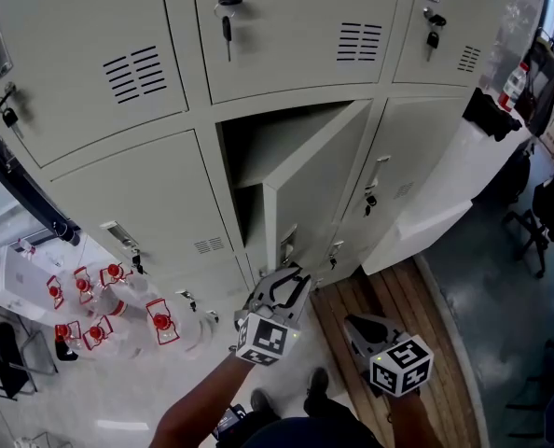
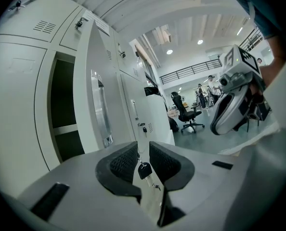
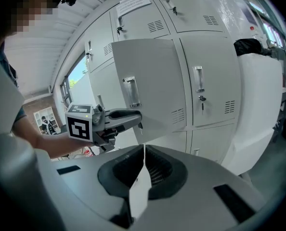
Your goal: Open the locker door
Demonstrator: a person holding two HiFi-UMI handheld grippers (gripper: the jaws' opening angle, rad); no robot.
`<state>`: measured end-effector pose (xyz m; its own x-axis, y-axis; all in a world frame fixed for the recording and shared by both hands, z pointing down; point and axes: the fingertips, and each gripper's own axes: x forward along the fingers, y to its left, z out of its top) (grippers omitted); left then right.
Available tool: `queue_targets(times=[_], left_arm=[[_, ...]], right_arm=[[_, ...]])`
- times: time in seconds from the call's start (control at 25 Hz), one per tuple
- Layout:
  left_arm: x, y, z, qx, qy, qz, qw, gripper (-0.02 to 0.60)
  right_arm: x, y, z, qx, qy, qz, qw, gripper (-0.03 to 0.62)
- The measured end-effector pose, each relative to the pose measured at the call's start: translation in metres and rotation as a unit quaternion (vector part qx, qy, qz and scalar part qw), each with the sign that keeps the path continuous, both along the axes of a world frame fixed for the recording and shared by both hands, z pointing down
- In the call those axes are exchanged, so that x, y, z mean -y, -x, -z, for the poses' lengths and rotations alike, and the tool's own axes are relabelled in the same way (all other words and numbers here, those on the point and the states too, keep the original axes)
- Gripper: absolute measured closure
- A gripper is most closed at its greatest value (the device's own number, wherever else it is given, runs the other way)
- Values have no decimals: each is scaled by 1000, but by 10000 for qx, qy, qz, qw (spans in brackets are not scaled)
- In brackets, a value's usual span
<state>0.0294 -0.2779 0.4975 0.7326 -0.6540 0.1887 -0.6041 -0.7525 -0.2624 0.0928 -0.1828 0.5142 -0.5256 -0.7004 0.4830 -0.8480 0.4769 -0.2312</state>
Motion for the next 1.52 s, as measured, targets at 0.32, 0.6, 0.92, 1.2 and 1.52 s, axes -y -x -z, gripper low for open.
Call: queue_targets(times=[0.32, 0.6, 0.92, 1.2, 1.52], left_arm=[[6, 7, 2, -235, 35, 90, 9997, 520], [10, 10, 3, -489, 112, 152, 9986, 537], [11, 11, 3, -590, 191, 174, 9979, 541], [11, 11, 3, -451, 283, 98, 9985, 541], [2, 20, 5, -49, 371, -26, 9993, 540]], right_arm=[[3, -4, -10, 32, 135, -23, 9999, 557], [4, -4, -22, 100, 290, -13, 9995, 557], [6, -5, -28, 116, 357, 1, 9993, 557], [4, -7, -22, 107, 302, -22, 9995, 557], [-8, -9, -12, 78, 228, -106, 9997, 557]])
